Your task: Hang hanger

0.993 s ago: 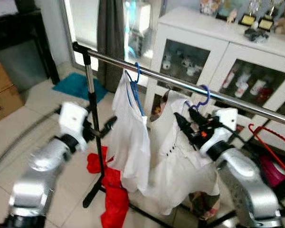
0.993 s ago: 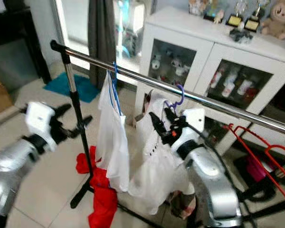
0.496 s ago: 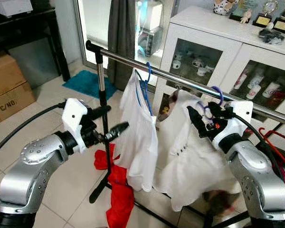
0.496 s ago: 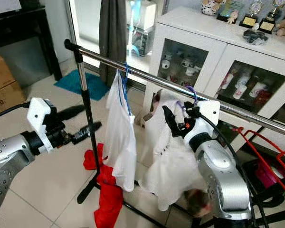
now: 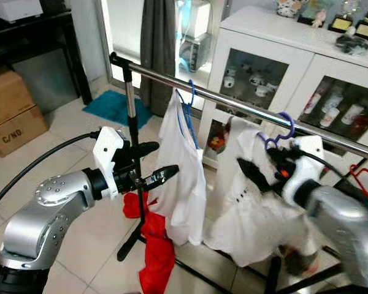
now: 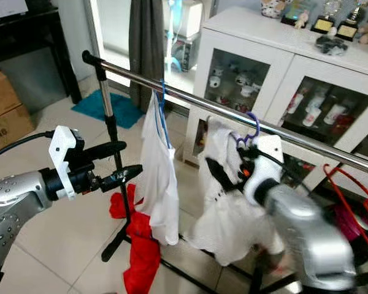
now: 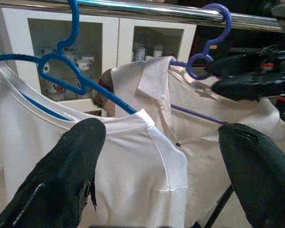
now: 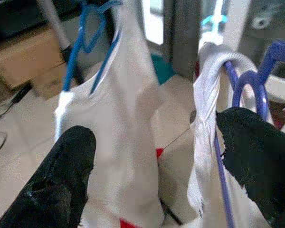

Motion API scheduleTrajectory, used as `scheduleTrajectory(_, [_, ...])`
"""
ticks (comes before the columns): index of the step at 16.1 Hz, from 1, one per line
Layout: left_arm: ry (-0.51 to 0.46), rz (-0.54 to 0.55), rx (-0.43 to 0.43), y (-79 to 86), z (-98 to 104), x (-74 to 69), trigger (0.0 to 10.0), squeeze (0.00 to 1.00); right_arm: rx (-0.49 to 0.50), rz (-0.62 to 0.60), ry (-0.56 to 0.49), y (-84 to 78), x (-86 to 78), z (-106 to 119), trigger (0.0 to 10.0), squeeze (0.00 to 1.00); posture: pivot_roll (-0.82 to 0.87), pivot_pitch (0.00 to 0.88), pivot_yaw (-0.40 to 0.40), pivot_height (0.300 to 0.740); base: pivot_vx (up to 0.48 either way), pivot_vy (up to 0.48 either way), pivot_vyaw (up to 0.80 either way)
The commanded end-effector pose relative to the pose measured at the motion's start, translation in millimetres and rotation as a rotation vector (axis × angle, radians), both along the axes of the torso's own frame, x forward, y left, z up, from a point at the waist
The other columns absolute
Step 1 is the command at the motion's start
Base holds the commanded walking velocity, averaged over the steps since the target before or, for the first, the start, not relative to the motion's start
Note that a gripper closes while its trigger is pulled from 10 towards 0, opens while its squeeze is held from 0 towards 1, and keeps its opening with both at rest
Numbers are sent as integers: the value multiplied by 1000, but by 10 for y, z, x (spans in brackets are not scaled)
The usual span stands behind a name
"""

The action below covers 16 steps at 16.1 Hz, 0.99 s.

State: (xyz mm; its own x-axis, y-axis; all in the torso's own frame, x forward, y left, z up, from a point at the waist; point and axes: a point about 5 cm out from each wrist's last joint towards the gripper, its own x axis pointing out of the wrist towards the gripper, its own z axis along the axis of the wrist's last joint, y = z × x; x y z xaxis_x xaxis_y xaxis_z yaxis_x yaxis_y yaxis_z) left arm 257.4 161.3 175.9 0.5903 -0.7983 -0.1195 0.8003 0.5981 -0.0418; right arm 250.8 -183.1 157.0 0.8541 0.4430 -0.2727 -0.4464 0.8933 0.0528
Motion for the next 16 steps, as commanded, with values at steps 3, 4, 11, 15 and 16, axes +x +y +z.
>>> scheduleTrajectory(3, [-13,-42,6,-48,62,17,10000,0,-37,119,34,-262,-137,212,10000,0,-41,4,-76,740,0,0,0])
scheduleTrajectory(4, [-2,-64,3,-63,58,10,10000,0,-71,110,26,-323,-129,287,10000,0,-42,5,-75,740,0,0,0])
scheduleTrajectory(11, [11,-108,14,-115,38,12,10000,0,-74,-194,102,-325,168,116,10000,0,-51,8,-74,740,0,0,0])
scheduleTrajectory(15, [9,-112,10,-151,31,-14,10000,0,-22,-284,115,-214,233,18,10000,0,-42,7,-99,740,0,0,0])
scheduleTrajectory(16, [7,-108,7,-161,23,-34,10000,0,-20,-285,120,-216,227,6,9333,0,-45,1,-107,740,0,0,0])
